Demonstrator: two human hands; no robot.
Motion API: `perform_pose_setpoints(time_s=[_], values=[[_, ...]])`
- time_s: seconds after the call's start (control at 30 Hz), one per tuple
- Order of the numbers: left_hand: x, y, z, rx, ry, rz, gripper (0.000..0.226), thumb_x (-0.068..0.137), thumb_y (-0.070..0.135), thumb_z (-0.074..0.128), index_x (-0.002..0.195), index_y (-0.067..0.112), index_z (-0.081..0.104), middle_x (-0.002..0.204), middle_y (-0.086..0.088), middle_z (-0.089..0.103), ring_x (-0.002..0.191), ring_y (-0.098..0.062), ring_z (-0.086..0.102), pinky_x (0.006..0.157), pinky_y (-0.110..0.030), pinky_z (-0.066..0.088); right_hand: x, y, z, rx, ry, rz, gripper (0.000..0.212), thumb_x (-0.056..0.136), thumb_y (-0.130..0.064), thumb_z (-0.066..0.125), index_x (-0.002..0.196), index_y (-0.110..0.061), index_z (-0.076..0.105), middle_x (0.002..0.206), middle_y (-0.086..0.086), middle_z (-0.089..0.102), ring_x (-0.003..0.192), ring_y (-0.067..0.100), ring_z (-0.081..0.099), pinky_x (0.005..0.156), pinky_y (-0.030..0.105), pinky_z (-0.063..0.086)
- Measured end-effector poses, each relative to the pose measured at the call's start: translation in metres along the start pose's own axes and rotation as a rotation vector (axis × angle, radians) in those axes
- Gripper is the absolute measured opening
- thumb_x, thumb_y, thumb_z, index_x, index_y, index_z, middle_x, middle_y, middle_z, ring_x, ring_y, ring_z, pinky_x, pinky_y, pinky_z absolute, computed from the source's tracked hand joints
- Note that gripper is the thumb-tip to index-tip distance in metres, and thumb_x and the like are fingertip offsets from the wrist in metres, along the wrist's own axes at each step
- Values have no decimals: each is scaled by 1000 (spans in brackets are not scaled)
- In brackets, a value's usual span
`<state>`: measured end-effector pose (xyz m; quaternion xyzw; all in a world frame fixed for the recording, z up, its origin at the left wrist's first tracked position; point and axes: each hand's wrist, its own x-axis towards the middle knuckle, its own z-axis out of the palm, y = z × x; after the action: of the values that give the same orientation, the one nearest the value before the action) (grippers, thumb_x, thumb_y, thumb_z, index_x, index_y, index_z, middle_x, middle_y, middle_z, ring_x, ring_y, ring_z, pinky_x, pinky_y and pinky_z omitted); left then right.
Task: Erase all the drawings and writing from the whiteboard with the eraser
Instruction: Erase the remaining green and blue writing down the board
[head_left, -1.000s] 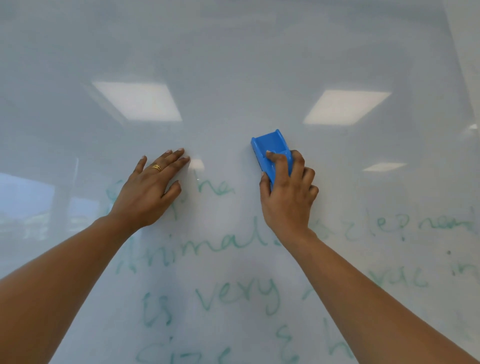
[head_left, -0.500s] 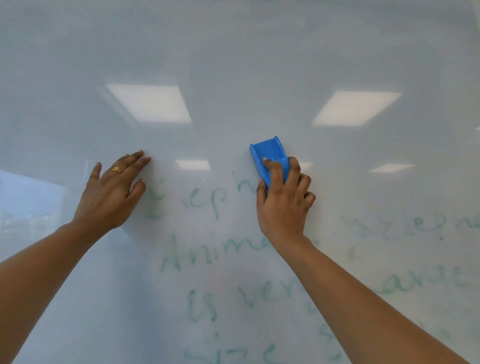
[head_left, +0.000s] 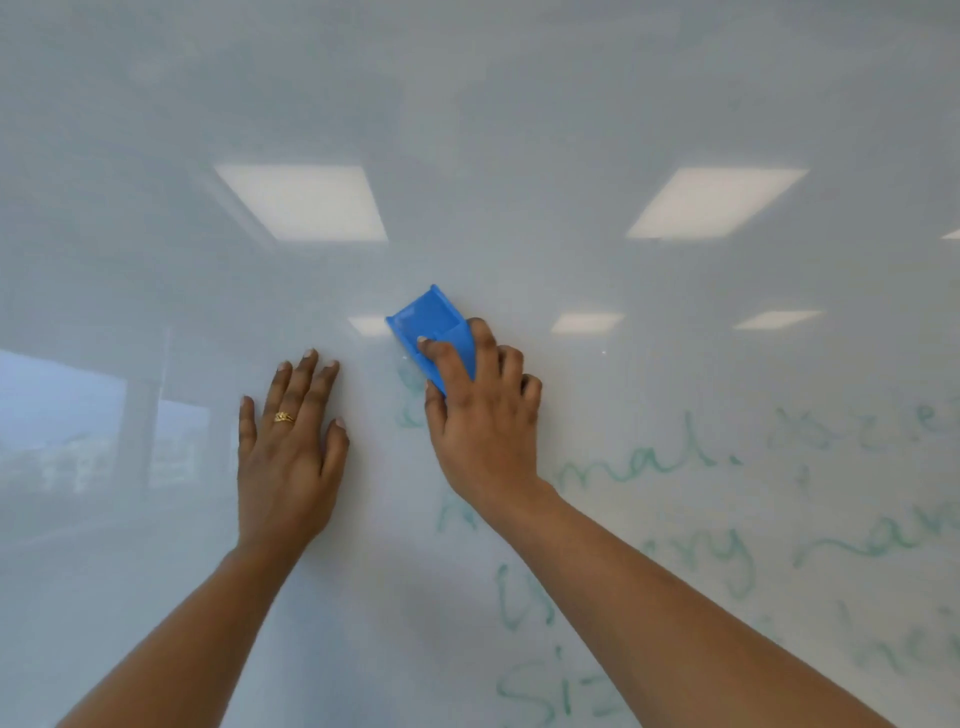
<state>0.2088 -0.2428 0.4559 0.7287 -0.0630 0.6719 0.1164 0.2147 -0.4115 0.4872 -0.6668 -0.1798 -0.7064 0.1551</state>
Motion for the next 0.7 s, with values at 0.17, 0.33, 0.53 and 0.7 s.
perform_pose_setpoints(time_s=[0.17,0.33,0.53,0.7], values=[[-16,-3,7,48,38,-5,57,92,35,24,146,18,31,152,2,26,141,-12,16,115,-33,1,-19,-19,2,14,-101,-140,37,84,-30,39,119,-31,49,130,7,48,92,28,52,69,38,43],[-23,-6,7,69,45,4,58,92,34,24,145,12,30,152,-2,29,140,-13,16,115,-30,-1,-28,-11,-7,33,-165,-297,37,84,-30,40,118,-32,56,130,7,51,90,28,53,68,37,44],[-28,-7,7,78,57,-5,57,92,34,26,145,14,33,151,-2,29,140,-15,18,115,-30,-1,-14,27,-19,24,-108,-211,40,78,-32,46,119,-33,49,127,10,54,90,31,56,70,36,46],[-39,-10,8,94,70,-1,57,92,33,27,145,13,31,151,-2,28,140,-14,17,115,-32,1,-1,72,-37,3,-19,24,38,84,-32,46,121,-27,53,131,12,49,96,36,53,72,41,47]])
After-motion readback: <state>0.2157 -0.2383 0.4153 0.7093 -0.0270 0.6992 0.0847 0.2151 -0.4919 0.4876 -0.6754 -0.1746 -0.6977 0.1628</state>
